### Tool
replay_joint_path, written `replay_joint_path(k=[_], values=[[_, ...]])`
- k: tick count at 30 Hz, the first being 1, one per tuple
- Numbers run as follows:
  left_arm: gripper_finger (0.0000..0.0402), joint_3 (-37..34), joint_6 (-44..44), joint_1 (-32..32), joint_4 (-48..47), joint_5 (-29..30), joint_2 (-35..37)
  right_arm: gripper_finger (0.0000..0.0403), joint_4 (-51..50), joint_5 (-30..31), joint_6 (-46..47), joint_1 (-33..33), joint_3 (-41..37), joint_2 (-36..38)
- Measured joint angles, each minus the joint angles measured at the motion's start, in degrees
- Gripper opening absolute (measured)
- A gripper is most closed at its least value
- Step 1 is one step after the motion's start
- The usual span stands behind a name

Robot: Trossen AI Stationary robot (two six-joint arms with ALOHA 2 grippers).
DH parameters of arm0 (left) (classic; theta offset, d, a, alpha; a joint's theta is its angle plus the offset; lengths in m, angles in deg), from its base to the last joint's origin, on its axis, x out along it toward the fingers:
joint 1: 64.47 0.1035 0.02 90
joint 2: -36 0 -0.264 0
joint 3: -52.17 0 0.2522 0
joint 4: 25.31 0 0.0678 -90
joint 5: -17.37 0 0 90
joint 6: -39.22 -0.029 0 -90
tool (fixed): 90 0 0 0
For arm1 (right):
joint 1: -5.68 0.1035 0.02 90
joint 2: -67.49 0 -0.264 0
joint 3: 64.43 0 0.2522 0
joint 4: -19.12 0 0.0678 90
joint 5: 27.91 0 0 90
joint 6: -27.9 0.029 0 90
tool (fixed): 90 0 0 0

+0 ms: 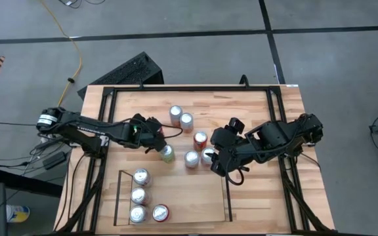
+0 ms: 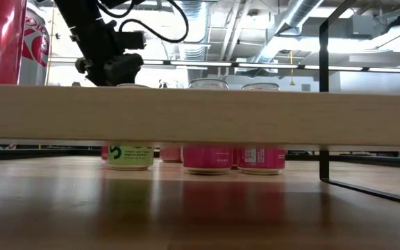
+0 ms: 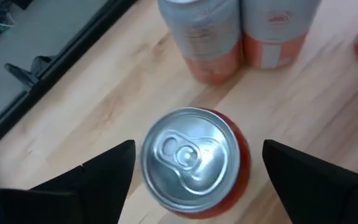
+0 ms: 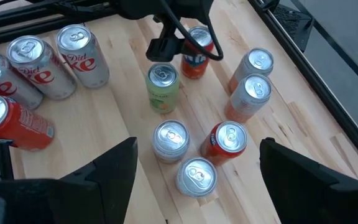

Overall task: Place canned beverage on shelf
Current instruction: Put the red soda can on the shelf aligned with the other red soda can

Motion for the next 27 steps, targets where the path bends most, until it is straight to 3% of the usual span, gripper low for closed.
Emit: replay_joint_path(k=[7, 10, 13, 17, 23, 27], values=[[0.0338, 1.1, -6.7, 0.0, 0.3, -3.9, 5.5, 0.031, 0.0, 0.0, 0.0, 0.0, 0.0, 0.0], [0.0338, 1.2, -15.0, 0.0, 2.5, -4.7, 10.5, 0.031, 0.2, 0.0, 0.2, 0.0, 0.0, 0.0], [0.0338, 0.5, -28.9, 0.8, 4.9, -9.9, 16.4, 0.031, 0.2, 0.0, 0.2, 0.0, 0.0, 0.0], [0.0338, -3.7, -38.3, 5.6, 7.4, -22.1, 23.4, 0.031, 0.2, 0.0, 0.2, 0.0, 0.0, 0.0], [0.0339, -9.0, -40.6, 13.1, 9.2, -32.4, 26.4, 0.031, 0.2, 0.0, 0.2, 0.0, 0.0, 0.0], [0.0339, -9.5, -43.3, 13.6, 10.4, -33.4, 24.2, 0.031, 0.2, 0.0, 0.2, -0.3, 0.0, 0.0]])
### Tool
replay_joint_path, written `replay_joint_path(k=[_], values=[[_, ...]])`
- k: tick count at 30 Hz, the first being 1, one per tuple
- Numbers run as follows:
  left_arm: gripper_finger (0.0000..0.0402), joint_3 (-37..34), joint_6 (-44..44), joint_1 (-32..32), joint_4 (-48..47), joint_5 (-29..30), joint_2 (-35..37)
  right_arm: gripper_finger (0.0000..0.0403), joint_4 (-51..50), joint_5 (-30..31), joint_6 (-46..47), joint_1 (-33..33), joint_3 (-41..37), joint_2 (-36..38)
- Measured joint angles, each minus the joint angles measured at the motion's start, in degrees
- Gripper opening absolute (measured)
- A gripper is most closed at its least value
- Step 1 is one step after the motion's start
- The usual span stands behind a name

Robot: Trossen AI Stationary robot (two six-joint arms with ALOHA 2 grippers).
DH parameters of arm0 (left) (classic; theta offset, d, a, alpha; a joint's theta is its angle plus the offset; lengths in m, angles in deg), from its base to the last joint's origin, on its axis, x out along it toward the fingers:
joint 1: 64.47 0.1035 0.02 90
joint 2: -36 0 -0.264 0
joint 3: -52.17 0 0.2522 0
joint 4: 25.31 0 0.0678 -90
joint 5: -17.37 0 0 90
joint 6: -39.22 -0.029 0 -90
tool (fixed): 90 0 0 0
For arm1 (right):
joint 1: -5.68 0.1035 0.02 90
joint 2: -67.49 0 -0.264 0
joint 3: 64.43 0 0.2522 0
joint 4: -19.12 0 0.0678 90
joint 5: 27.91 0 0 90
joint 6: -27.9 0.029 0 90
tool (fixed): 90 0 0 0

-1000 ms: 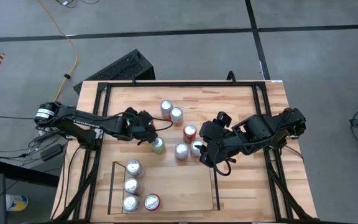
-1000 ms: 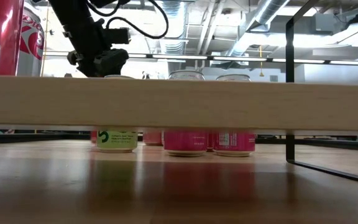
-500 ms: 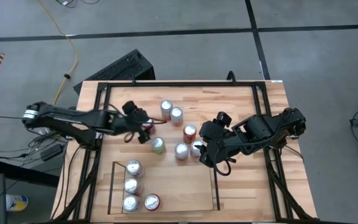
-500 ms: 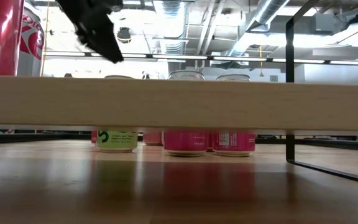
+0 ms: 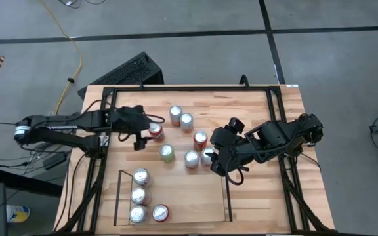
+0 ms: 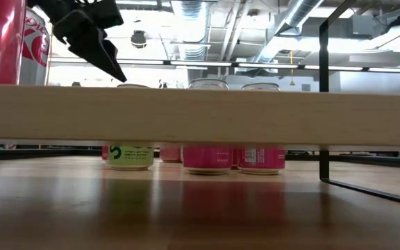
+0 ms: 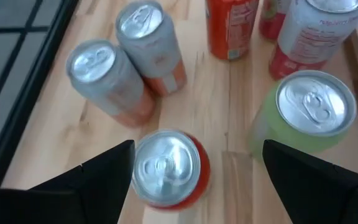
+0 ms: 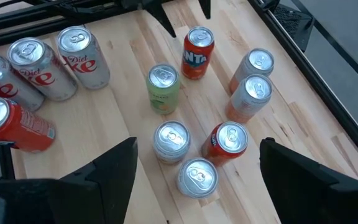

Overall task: Place canned beverage on shelf
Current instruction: Put the red soda can on the shelf aligned with the other red soda can

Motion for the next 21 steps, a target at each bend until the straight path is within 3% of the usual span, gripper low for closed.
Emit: replay_joint_path(k=[10, 21], values=[[0.0339, 0.0, -3.6, 0.0, 0.7, 1.8, -7.2, 0.031, 0.0, 0.0, 0.3, -0.1, 0.0, 0.0], [0.0339, 0.0, -3.3, 0.3, 1.5, 5.7, -8.2, 0.031, 0.0, 0.0, 0.4, -0.1, 0.0, 0.0]])
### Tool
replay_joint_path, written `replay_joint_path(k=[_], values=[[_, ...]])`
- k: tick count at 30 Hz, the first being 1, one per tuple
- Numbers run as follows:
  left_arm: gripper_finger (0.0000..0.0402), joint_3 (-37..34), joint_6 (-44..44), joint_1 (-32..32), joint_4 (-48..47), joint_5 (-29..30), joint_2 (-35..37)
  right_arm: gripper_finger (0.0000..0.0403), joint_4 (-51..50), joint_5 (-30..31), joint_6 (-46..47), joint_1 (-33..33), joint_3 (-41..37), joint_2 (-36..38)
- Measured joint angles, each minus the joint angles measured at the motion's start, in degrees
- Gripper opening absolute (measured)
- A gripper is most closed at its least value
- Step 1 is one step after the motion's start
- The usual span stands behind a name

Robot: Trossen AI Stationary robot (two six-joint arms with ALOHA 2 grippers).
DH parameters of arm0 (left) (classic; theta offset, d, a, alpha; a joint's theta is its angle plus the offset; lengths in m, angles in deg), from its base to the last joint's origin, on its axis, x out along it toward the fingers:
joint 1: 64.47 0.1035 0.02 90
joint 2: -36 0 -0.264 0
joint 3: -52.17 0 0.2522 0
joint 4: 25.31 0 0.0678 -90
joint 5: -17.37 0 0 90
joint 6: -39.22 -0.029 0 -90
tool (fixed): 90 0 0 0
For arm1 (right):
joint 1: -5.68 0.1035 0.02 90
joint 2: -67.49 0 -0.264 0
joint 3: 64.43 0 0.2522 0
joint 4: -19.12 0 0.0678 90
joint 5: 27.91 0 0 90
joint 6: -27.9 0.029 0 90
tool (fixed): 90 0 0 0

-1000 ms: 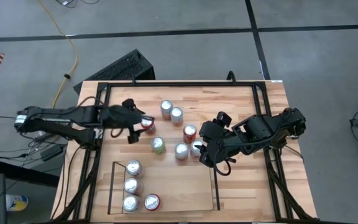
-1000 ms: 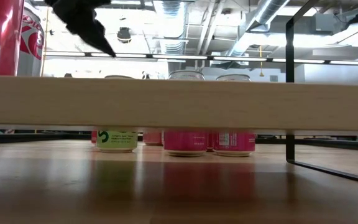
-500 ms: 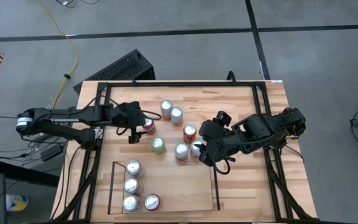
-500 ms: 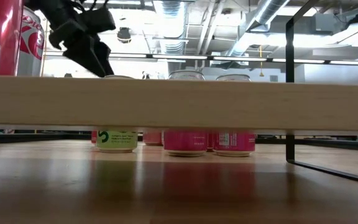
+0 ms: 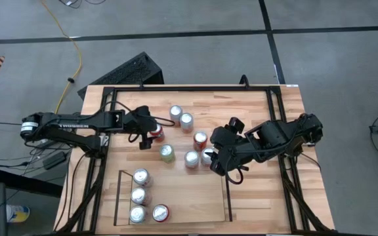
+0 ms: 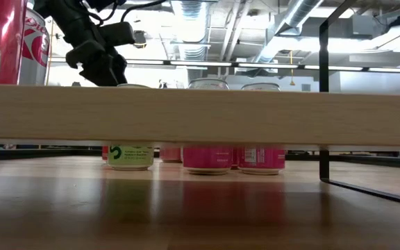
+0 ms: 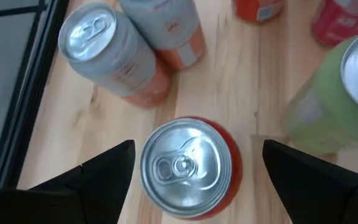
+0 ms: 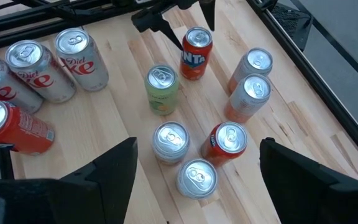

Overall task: Place canned beverage on shelf
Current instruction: Put the red soda can on the shelf aligned with the other red soda can

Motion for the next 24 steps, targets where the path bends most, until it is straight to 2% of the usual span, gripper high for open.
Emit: replay_joint_path(k=[4, 13, 24], values=[[0.0339, 0.0, 0.7, 1.3, 0.0, 0.0, 0.0, 0.031, 0.0, 0.0, -0.2, 0.0, 0.0, 0.0], [0.0339, 0.0, 0.7, 3.6, -0.1, -4.9, 0.0, 0.031, 0.0, 0.0, -0.5, 0.0, 0.0, 0.0], [0.0339, -1.1, 1.0, 3.6, 1.0, -4.9, -3.8, 0.031, -0.3, 0.1, -0.5, 0.0, 0.0, 0.0]])
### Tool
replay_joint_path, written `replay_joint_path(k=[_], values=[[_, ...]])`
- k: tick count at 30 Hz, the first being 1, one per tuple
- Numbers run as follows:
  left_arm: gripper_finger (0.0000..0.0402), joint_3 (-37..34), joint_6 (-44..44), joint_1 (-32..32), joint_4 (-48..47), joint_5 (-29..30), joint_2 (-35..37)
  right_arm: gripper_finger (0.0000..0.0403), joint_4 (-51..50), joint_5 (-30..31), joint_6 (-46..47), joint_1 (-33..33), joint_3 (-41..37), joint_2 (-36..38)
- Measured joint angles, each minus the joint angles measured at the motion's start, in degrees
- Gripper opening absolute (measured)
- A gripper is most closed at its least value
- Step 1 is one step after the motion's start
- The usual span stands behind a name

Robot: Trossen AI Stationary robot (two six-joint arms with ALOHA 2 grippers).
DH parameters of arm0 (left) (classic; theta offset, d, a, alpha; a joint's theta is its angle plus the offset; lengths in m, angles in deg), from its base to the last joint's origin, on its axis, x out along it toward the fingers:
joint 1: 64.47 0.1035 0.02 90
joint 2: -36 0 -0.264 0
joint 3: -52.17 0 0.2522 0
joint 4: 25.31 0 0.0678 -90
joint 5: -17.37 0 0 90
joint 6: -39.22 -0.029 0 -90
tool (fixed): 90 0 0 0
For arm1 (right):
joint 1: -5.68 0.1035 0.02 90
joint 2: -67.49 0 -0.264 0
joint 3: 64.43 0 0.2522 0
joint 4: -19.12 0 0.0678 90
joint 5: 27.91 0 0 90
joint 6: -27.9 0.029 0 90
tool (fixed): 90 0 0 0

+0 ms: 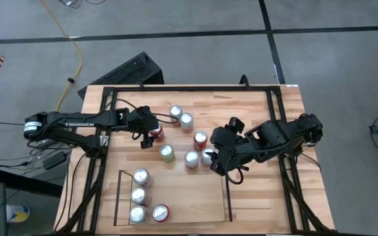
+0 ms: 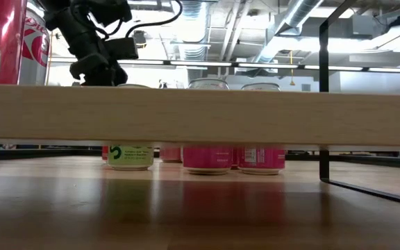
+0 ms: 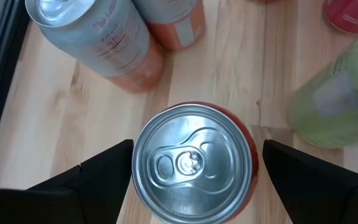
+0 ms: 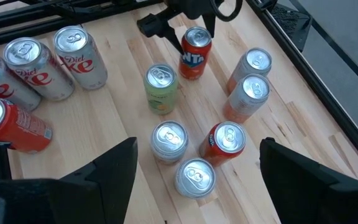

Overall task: Place canned beverage on shelf
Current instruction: Put the red soda can on the shelf aligned with the other red soda can

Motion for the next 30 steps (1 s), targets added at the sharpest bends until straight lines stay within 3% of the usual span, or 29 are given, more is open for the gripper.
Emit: replay_joint_path(k=[5, 11, 15, 21, 30], values=[[0.0326, 0.0, 2.3, 0.0, -0.3, -0.3, 0.3, 0.031, 0.0, 0.0, 0.0, 0.0, 0.0, 0.0], [0.0262, 0.1, 4.4, 0.0, -2.5, -0.8, 0.5, 0.031, -0.1, 0.0, -0.2, 0.0, 0.0, 0.0], [0.0262, 1.2, 5.9, -0.3, -4.0, -0.8, 0.4, 0.031, -0.8, 0.0, -0.2, 0.0, 0.0, 0.0], [0.0262, 8.6, 5.6, -2.3, -10.1, -1.1, 0.3, 0.031, -1.3, 0.0, -0.2, 0.0, 0.0, 0.0], [0.0262, 22.3, 9.1, -8.6, -20.6, 5.4, 0.4, 0.031, -1.2, 0.0, -1.5, 0.2, 0.0, 0.0]])
